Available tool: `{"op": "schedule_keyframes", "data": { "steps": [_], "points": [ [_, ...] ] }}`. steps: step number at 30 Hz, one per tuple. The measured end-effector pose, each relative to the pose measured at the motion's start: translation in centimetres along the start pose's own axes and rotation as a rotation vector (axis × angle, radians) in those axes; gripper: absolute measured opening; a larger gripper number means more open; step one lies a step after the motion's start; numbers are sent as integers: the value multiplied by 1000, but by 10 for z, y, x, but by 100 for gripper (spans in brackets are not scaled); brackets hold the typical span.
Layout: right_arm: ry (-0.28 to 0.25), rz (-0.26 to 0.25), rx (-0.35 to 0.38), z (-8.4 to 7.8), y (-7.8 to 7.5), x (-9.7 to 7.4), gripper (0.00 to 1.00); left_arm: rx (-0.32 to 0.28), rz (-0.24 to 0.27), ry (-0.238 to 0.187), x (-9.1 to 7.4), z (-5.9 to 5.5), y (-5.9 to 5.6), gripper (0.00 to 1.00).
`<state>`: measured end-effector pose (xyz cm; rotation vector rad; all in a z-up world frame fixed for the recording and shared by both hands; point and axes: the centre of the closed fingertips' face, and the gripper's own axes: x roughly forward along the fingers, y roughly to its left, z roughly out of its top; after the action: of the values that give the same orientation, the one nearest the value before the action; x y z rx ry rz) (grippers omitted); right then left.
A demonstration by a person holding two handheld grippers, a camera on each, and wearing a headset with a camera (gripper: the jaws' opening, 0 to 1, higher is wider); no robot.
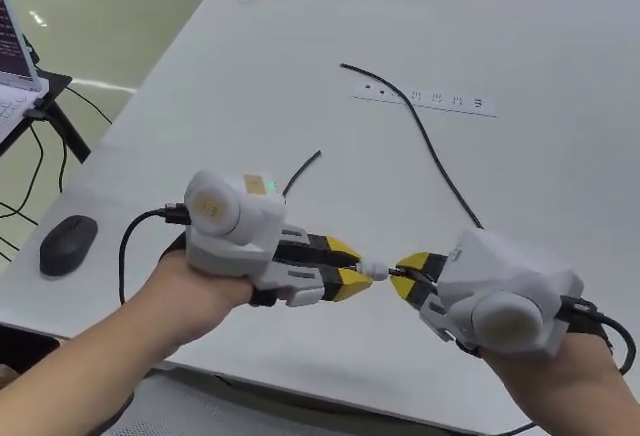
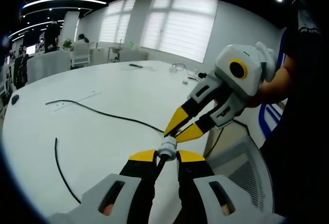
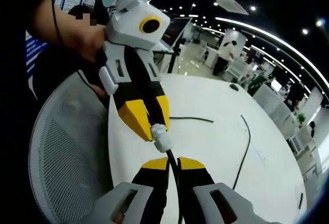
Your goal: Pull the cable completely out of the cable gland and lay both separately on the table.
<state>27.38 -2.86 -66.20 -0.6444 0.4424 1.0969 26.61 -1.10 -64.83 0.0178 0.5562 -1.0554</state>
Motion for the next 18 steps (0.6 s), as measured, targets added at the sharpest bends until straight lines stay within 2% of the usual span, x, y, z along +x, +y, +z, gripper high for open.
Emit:
{"op": "schedule_keyframes", "data": {
  "steps": [7,16,18],
  "points": [
    [2,-31,26,-5,-10,-1,0,0,11,-19,-1,4,4,15],
    [14,-57,171,-26,-26,0,0,-6,17,-24,0,6,7,15],
    [19,-63,180,-31,-28,1,0,-9,16,-25,0,6,7,15]
  ]
}}
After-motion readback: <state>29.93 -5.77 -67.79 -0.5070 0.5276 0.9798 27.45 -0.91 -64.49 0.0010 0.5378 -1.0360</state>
